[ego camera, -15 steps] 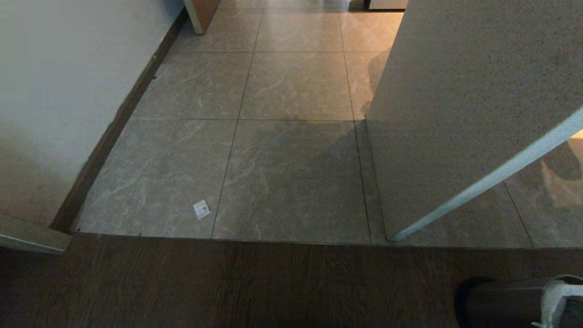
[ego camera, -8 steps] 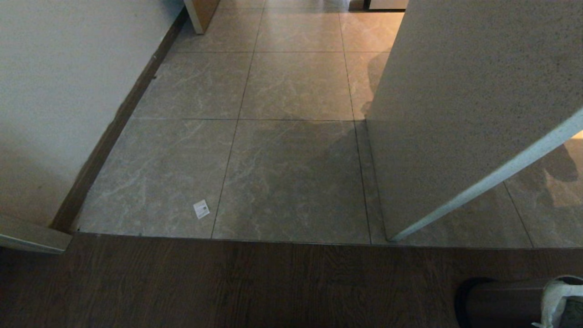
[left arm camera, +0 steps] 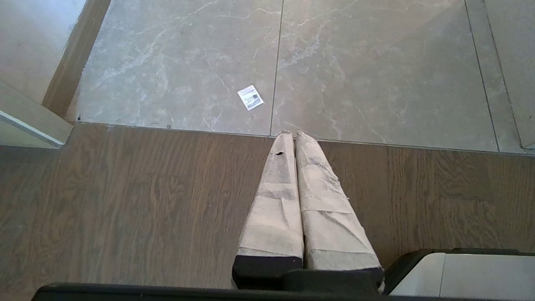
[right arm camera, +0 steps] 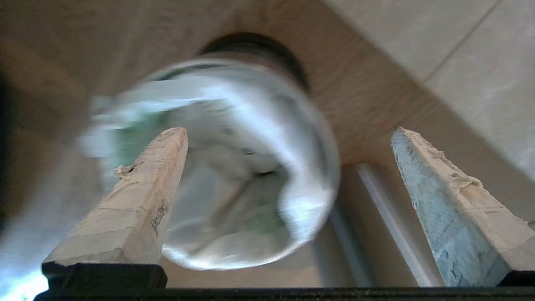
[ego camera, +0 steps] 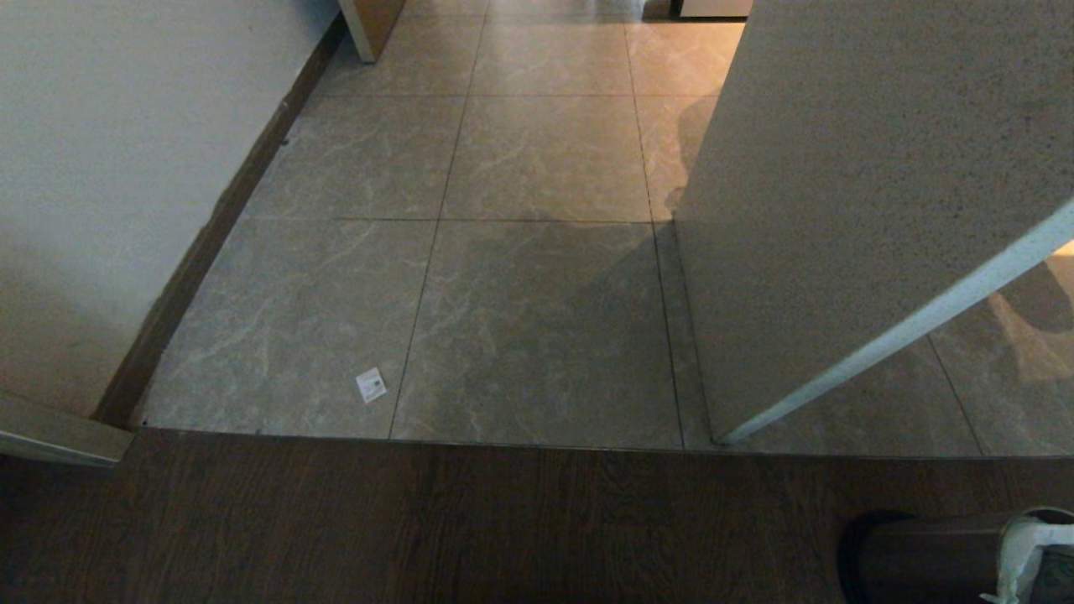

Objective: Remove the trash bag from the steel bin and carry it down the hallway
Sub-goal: Pick up the trash bag

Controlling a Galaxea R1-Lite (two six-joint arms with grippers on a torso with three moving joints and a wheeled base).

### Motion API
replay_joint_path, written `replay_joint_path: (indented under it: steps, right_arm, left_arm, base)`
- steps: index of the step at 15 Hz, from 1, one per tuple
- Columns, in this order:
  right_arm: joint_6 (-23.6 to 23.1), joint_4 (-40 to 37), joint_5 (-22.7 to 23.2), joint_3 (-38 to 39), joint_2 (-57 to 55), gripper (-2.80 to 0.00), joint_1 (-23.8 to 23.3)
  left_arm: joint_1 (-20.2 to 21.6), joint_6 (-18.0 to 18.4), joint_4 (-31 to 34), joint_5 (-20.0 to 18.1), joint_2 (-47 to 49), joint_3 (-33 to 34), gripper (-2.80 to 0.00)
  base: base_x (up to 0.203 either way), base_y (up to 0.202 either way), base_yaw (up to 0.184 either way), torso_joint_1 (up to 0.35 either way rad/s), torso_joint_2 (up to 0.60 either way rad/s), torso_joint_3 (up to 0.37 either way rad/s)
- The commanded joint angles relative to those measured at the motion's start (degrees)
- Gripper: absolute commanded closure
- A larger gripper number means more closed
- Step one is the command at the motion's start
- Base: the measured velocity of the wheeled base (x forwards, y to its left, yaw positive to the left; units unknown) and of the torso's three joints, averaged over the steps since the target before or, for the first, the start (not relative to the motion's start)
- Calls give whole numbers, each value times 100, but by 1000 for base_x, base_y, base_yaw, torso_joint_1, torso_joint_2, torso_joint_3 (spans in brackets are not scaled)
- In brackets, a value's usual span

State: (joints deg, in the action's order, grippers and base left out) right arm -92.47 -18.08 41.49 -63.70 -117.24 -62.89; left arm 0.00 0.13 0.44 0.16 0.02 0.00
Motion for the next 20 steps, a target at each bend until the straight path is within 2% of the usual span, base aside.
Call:
replay_joint_path:
  steps: [1, 7, 10, 14, 18, 20]
  right_arm:
    - [-58, -50, -106, -272, -484, -280, 48]
    - [-93, -130, -184, -309, -941, -280, 49]
    - [-61, -206, -668, -459, -1111, -280, 40]
    - [-78, -415, -891, -399, -1178, -280, 38]
    - [-87, -362, -925, -363, -1180, -280, 49]
    - [-93, -307, -1102, -379, -1264, -280, 49]
  left_arm:
    - [0, 1, 0, 2, -2, 0, 0]
    - [0, 3, 0, 2, -2, 0, 0]
    - [0, 4, 0, 2, -2, 0, 0]
    - [0, 4, 0, 2, -2, 0, 0]
    - [0, 4, 0, 2, -2, 0, 0]
    - [0, 4, 0, 2, -2, 0, 0]
  base:
    - [0, 0, 0, 0, 0, 0]
    - [0, 0, 0, 0, 0, 0]
    - [0, 0, 0, 0, 0, 0]
    - [0, 0, 0, 0, 0, 0]
    - [0, 0, 0, 0, 0, 0]
    - [0, 0, 0, 0, 0, 0]
